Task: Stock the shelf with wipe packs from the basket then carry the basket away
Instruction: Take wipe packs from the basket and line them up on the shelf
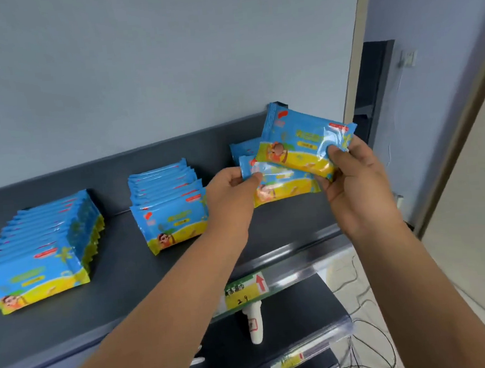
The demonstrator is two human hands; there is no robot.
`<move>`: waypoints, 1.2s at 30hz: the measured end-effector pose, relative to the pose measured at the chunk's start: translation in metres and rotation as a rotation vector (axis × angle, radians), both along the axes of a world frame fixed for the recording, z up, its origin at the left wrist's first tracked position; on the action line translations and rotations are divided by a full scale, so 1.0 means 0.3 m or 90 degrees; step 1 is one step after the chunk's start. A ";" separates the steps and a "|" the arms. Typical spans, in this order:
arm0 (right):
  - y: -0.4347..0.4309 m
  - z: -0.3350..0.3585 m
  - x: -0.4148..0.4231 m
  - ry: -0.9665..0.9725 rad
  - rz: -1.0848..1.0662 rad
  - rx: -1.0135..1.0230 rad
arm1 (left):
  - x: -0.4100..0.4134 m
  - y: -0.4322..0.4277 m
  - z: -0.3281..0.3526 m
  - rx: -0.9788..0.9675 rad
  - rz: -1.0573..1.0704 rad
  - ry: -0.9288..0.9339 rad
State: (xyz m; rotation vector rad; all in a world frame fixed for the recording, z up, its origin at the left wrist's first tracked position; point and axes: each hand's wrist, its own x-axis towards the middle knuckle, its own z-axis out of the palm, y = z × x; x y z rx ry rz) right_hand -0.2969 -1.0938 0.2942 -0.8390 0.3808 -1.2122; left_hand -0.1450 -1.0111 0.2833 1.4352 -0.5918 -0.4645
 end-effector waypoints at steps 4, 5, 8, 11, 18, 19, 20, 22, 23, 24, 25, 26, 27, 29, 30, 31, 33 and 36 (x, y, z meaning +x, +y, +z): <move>-0.132 -0.011 -0.021 0.014 0.012 -0.033 | -0.004 -0.133 -0.018 -0.015 0.013 0.000; -0.169 -0.012 -0.026 0.019 0.019 -0.043 | -0.005 -0.164 -0.029 -0.009 0.021 0.004; -0.280 -0.002 -0.031 0.050 0.043 -0.072 | -0.009 -0.239 -0.065 0.028 0.039 0.011; -0.366 0.021 -0.011 0.062 0.061 -0.076 | 0.007 -0.295 -0.094 0.070 0.070 -0.035; -0.462 0.013 0.032 0.188 0.152 -0.135 | 0.025 -0.306 -0.113 0.226 0.218 -0.268; -0.471 0.010 0.037 0.212 0.161 -0.142 | 0.029 -0.309 -0.112 0.231 0.219 -0.265; -0.479 0.004 0.043 0.234 0.169 -0.152 | 0.032 -0.312 -0.110 0.239 0.217 -0.256; -0.490 -0.013 0.054 0.273 0.169 -0.179 | 0.033 -0.316 -0.108 0.265 0.212 -0.236; -0.496 -0.026 0.057 0.296 0.160 -0.199 | 0.033 -0.316 -0.112 0.273 0.209 -0.216; -0.505 -0.043 0.061 0.325 0.145 -0.225 | 0.034 -0.315 -0.115 0.274 0.205 -0.192; -0.514 -0.058 0.062 0.353 0.130 -0.255 | 0.036 -0.313 -0.119 0.273 0.198 -0.170; -0.526 -0.076 0.064 0.382 0.115 -0.284 | 0.038 -0.309 -0.123 0.272 0.188 -0.154; -0.535 -0.090 0.067 0.410 0.099 -0.312 | 0.041 -0.305 -0.126 0.274 0.174 -0.143; -0.546 -0.109 0.077 0.471 0.060 -0.356 | 0.046 -0.290 -0.122 0.282 0.135 -0.129; -0.545 -0.116 0.083 0.499 0.041 -0.376 | 0.045 -0.281 -0.116 0.280 0.115 -0.123; -0.540 -0.122 0.089 0.524 0.024 -0.398 | 0.046 -0.271 -0.112 0.275 0.101 -0.120; -0.528 -0.134 0.102 0.560 -0.011 -0.446 | 0.052 -0.253 -0.108 0.280 0.088 -0.134; -0.519 -0.137 0.112 0.573 -0.051 -0.506 | 0.066 -0.232 -0.103 0.305 0.079 -0.160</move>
